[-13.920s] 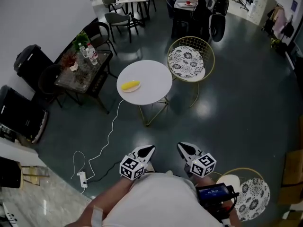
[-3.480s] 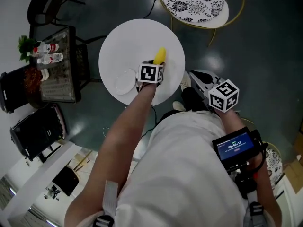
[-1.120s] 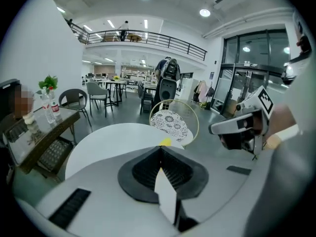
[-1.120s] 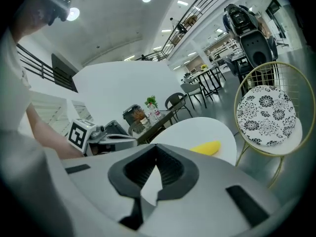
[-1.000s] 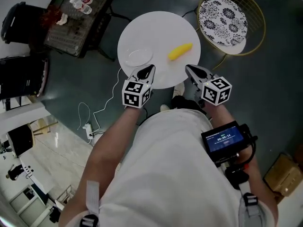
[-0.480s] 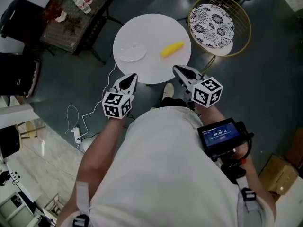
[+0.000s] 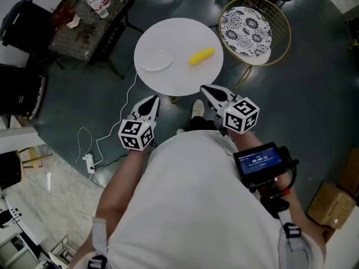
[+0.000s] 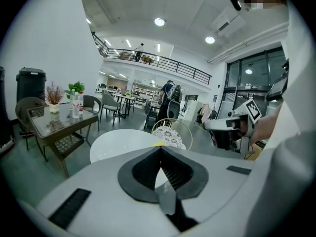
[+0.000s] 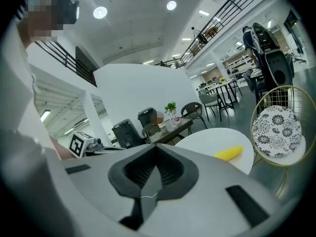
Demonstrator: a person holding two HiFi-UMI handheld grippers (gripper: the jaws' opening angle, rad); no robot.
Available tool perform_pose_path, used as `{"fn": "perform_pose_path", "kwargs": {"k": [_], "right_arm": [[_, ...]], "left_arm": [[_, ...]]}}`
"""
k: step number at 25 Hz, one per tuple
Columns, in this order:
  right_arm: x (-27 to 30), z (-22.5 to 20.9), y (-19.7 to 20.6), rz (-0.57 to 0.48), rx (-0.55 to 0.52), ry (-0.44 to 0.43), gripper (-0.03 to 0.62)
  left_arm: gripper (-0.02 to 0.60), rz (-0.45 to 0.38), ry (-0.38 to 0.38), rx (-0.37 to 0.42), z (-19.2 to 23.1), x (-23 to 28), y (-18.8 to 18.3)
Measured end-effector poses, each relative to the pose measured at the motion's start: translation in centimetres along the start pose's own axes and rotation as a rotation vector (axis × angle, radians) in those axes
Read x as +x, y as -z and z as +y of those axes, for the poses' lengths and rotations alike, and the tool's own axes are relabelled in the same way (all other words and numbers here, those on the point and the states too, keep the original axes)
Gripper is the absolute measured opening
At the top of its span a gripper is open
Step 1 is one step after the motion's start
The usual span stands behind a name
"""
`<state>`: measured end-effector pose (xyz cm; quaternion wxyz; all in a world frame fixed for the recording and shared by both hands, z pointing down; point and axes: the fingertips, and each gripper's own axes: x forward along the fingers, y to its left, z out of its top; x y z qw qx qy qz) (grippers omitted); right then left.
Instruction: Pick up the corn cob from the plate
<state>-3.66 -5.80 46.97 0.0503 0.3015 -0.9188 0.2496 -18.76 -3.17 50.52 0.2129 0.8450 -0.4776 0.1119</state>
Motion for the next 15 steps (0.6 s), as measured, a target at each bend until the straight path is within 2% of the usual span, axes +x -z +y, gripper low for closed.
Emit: {"fn": "perform_pose_path", "kwargs": {"k": [15], "right_arm": [[-1.4, -0.9, 0.7, 0.012, 0.005, 0.019, 0.008]], "left_arm": [[0.008, 0.017, 0.017, 0.0, -1.9, 1.0, 0.5]]}}
